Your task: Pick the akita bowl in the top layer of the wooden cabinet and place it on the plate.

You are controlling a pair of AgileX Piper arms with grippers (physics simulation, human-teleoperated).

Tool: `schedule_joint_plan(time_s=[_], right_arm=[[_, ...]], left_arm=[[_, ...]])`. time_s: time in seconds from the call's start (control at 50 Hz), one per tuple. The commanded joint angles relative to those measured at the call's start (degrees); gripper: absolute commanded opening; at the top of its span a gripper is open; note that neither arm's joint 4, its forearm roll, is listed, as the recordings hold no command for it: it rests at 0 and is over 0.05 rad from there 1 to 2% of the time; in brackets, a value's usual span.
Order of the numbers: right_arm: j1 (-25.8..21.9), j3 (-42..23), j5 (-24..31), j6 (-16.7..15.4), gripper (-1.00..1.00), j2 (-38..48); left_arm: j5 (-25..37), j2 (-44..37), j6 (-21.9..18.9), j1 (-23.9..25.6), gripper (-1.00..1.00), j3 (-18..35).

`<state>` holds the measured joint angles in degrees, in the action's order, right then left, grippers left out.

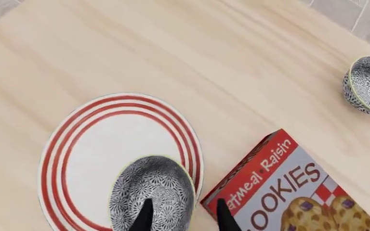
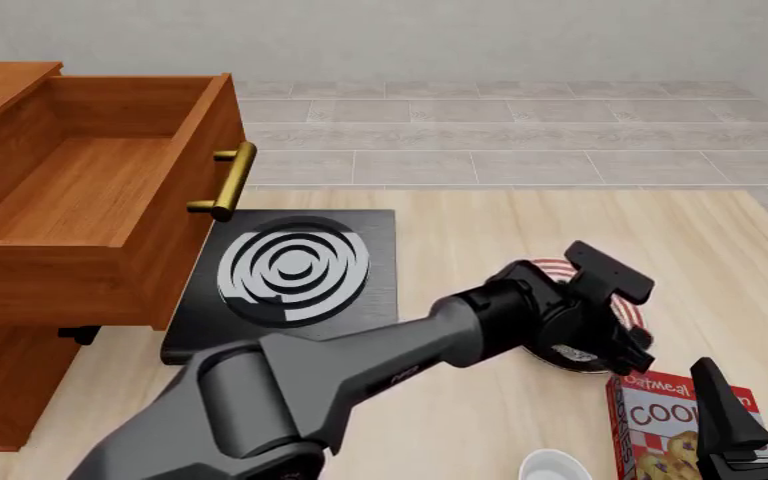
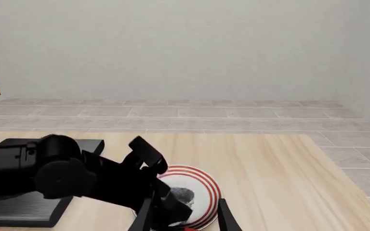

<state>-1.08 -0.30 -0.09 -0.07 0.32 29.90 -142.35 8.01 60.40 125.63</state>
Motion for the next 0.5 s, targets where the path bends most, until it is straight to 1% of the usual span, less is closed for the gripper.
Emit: schedule_joint_plan(time_s=[0.02, 0.2, 0.32, 0.38, 0.5], right_arm=[[0.2, 0.0, -1.3, 0.5, 1.0, 1.4], [0.2, 0.0, 0.2, 0.4, 1.0, 0.0], [0.1, -0.1, 0.4, 0.4, 1.0, -0.2], [0.1, -0.1, 0.4, 0.4, 1.0, -0.3], [0.1, 0.0, 0.4, 0.2, 1.0, -0.3]], left_arm=[[-1.3, 1.2, 0.0, 0.0, 1.0, -1.0], [-1.6, 1.9, 0.0, 0.2, 1.0, -1.5], [-0.8, 2.0, 0.5, 0.4, 1.0, -0.5], [-1.0, 2.6, 0.4, 0.6, 1.0, -1.0], [-0.8, 4.0, 1.5, 1.5, 1.0, -1.4]])
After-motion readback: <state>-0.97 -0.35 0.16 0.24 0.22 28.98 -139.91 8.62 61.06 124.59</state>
